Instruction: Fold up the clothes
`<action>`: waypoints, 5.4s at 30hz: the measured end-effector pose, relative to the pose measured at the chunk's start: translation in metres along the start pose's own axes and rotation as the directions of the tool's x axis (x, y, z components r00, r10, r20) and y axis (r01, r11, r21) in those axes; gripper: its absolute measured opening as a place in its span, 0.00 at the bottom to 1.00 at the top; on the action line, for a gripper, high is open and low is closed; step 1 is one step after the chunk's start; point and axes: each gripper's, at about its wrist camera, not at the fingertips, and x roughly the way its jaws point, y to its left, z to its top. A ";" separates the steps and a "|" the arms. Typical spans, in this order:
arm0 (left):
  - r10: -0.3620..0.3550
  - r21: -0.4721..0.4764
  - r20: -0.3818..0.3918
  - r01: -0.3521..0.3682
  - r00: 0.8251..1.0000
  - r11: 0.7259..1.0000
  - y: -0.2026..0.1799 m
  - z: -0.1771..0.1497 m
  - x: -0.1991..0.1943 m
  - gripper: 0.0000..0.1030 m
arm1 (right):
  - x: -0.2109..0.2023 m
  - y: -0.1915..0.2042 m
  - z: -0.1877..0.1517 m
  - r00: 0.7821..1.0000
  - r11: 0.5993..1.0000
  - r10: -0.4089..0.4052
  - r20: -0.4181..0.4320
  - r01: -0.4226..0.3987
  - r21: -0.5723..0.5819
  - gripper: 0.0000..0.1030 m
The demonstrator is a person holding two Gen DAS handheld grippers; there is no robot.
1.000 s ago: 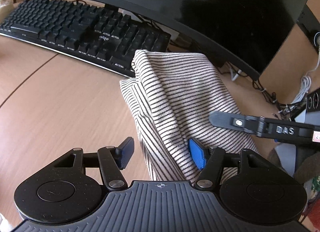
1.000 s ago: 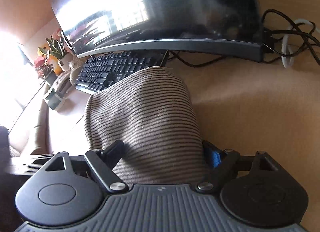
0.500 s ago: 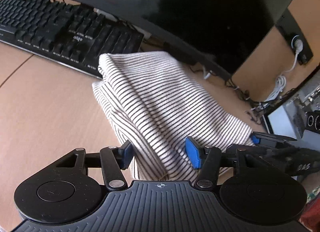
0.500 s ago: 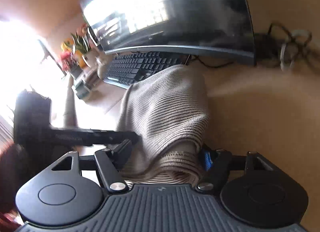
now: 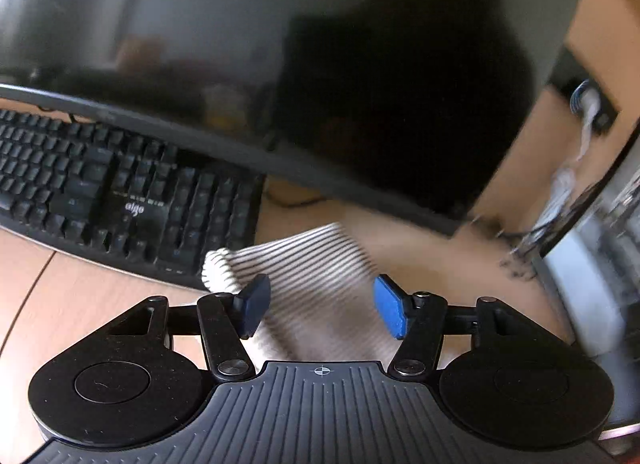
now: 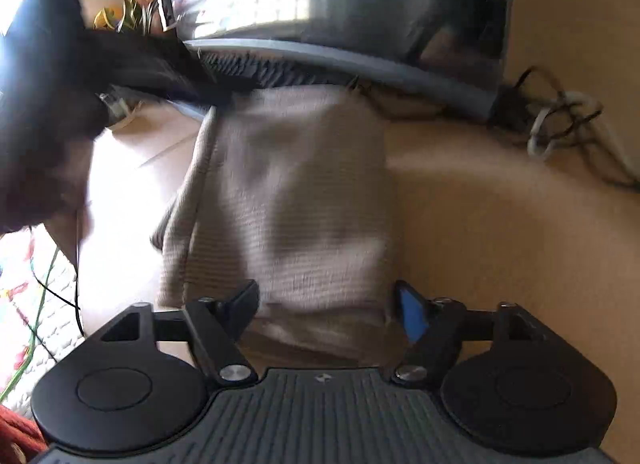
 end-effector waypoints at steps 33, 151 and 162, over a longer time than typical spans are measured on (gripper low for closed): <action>0.028 -0.046 0.082 -0.024 0.996 0.999 0.018 -0.023 -0.012 0.79 | 0.007 0.052 0.022 0.995 0.998 -0.054 0.088 0.056 -0.026 1.00; 0.623 -0.265 0.106 -0.582 0.775 0.769 -0.190 -0.198 -0.113 1.00 | -0.122 -0.019 -0.067 0.975 1.000 -0.021 0.220 0.025 -0.015 1.00; 0.621 -0.268 0.100 -0.580 0.777 0.769 -0.190 -0.198 -0.112 1.00 | -0.122 -0.022 -0.068 0.977 1.000 -0.015 0.214 0.018 -0.013 1.00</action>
